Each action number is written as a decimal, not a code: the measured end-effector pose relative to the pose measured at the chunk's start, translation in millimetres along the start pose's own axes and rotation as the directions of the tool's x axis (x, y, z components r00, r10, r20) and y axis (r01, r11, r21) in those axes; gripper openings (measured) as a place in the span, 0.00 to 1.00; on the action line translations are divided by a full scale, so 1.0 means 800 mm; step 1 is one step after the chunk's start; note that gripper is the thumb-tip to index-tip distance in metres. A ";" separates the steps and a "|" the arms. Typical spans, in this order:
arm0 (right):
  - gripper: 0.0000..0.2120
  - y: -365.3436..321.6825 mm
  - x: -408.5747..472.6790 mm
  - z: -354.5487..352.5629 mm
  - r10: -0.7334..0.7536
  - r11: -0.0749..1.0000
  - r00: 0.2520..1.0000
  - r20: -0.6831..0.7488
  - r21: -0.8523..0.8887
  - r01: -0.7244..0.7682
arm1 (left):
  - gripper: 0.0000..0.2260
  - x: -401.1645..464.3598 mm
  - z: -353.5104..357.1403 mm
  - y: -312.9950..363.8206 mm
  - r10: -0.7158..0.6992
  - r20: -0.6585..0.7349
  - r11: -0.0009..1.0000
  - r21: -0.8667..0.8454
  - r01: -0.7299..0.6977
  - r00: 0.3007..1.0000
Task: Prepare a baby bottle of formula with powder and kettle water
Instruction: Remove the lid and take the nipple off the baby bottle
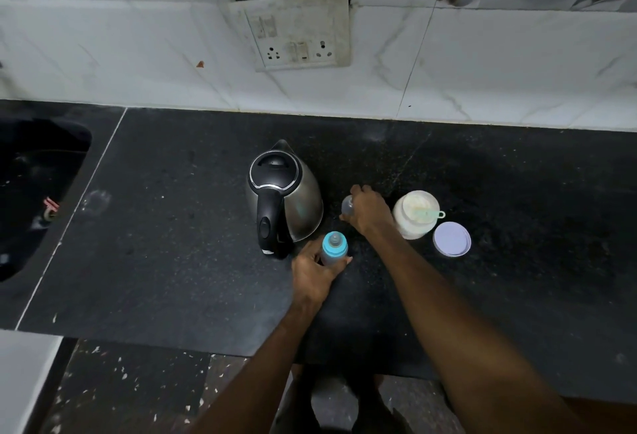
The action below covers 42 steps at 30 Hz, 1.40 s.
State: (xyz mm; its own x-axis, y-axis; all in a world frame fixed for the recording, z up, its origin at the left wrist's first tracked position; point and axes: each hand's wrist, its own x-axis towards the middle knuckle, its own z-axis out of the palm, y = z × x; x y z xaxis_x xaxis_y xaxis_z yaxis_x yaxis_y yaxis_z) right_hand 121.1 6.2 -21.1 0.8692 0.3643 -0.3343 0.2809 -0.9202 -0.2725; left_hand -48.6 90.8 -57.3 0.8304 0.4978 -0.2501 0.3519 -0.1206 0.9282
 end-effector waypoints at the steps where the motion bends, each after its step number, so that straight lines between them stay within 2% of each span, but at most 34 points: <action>1: 0.38 0.000 -0.001 -0.002 0.007 1.000 1.000 0.017 -0.017 -0.007 | 0.26 0.000 0.000 0.000 -0.008 0.005 1.000 -0.006 0.008 1.000; 4: 0.44 -0.001 -0.012 -0.021 0.069 0.996 0.997 0.043 -0.052 -0.067 | 0.27 0.000 0.000 0.003 -0.036 0.007 0.999 -0.035 0.037 0.999; 6: 0.36 0.002 -0.021 -0.038 0.071 0.997 0.997 -0.024 -0.014 -0.072 | 0.26 -0.002 0.003 0.005 -0.037 0.017 0.999 -0.021 0.037 0.999; 9: 0.20 -0.001 -0.042 -0.064 -0.003 0.955 0.998 -0.065 0.297 0.022 | 0.24 -0.004 0.004 0.008 -0.049 -0.018 0.999 -0.015 0.049 0.999; 11: 0.19 -0.009 -0.067 -0.077 -0.086 0.874 0.994 0.063 0.484 0.045 | 0.25 -0.004 0.003 0.007 -0.048 -0.031 0.999 -0.020 0.047 0.998; 12: 0.19 -0.012 -0.079 -0.081 -0.141 0.864 0.979 0.146 0.502 0.050 | 0.25 -0.005 0.003 0.007 -0.039 -0.032 0.999 -0.014 0.038 0.999; 14: 0.21 -0.018 -0.099 -0.079 -0.198 0.917 0.932 0.302 0.394 0.067 | 0.22 -0.008 0.003 0.011 -0.002 -0.032 1.000 0.024 0.003 0.999; 15: 0.22 -0.021 -0.105 -0.076 -0.198 0.950 0.922 0.332 0.298 0.096 | 0.21 -0.010 0.003 0.014 0.008 -0.030 0.999 0.044 -0.006 1.000; 17: 0.22 -0.029 -0.111 -0.070 -0.165 0.983 0.949 0.270 0.124 0.136 | 0.21 -0.011 0.004 0.020 0.022 -0.028 0.998 0.068 -0.020 0.999; 19: 0.23 -0.038 -0.115 -0.065 -0.115 0.993 0.978 0.174 0.015 0.115 | 0.19 -0.011 0.005 0.024 0.009 -0.026 0.996 0.090 -0.006 1.000; 23: 0.24 -0.044 -0.116 -0.059 -0.083 0.996 0.986 0.146 0.045 0.077 | 0.15 -0.004 0.003 0.023 -0.016 -0.013 0.991 0.135 0.018 1.000; 28: 0.18 -0.034 -0.109 -0.059 -0.185 0.981 0.967 0.175 0.088 0.171 | 0.12 0.001 -0.003 0.029 -0.007 0.020 0.989 0.149 0.004 1.000; 31: 0.19 -0.021 -0.105 -0.057 -0.260 0.966 0.945 0.199 0.063 0.252 | 0.16 0.001 -0.007 0.031 0.032 0.054 0.989 0.142 -0.039 0.998; 33: 0.15 -0.008 -0.101 -0.053 -0.325 0.946 0.924 0.201 0.062 0.319 | 0.20 -0.001 -0.009 0.033 0.058 0.057 0.985 0.161 -0.067 0.997; 35: 0.12 0.007 -0.098 -0.051 -0.360 0.932 0.916 0.179 0.120 0.343 | 0.22 -0.001 -0.009 0.035 0.083 0.060 0.977 0.190 -0.093 0.995; 37: 0.13 0.021 -0.100 -0.050 -0.366 0.909 0.923 0.118 0.257 0.327 | 0.22 -0.004 -0.008 0.037 0.096 0.068 0.971 0.211 -0.108 0.993; 40: 0.17 0.029 -0.112 -0.046 -0.281 0.849 0.959 0.036 0.476 0.231 | 0.18 -0.010 -0.009 0.045 0.101 0.069 0.972 0.208 -0.113 0.992; 42: 0.17 0.026 -0.121 -0.045 -0.198 0.768 0.980 0.028 0.625 0.138 | 0.15 -0.012 -0.011 0.056 0.102 0.081 0.982 0.151 -0.113 0.991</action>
State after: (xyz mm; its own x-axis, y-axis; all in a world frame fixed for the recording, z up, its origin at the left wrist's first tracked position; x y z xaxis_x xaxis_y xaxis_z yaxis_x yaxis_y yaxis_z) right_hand 57.3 -53.4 38.2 0.7845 0.5434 -0.2987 0.0809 -0.5673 -0.8195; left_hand -44.7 87.7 -10.7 0.8943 0.4114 -0.1758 0.3165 -0.3041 0.8985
